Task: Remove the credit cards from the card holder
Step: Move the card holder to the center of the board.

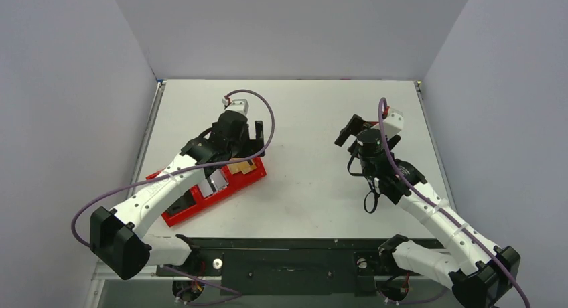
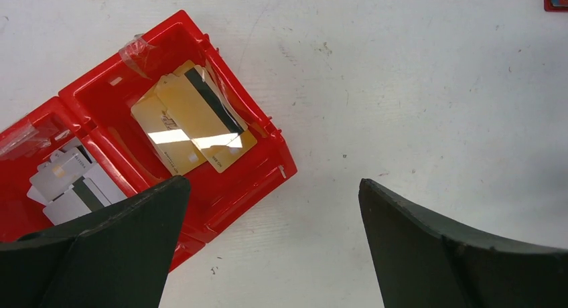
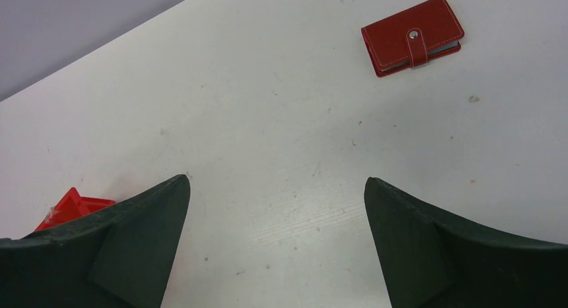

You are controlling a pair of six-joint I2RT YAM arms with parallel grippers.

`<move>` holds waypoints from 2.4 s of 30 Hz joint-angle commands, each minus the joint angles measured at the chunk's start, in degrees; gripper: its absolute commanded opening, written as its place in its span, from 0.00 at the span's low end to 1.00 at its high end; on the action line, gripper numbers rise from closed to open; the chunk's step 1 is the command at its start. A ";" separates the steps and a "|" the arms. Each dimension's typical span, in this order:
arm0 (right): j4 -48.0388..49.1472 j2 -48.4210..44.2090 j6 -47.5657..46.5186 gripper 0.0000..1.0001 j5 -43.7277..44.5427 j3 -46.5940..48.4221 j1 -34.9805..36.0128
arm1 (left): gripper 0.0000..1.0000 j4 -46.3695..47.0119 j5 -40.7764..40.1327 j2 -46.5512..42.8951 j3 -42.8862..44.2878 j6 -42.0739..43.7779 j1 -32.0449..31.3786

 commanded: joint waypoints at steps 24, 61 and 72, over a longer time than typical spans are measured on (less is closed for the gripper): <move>-4.40 19.03 0.39 0.98 -1.06 15.74 -11.04 | 0.98 -3.92 3.40 -2.15 4.02 3.43 2.22; -6.19 63.26 -9.48 0.38 -19.40 40.37 -35.07 | 0.98 -2.74 7.10 -3.62 0.14 2.06 4.26; -10.95 64.53 -11.22 0.34 -11.63 42.27 -31.31 | 0.98 -2.73 7.21 -2.03 0.63 1.92 4.37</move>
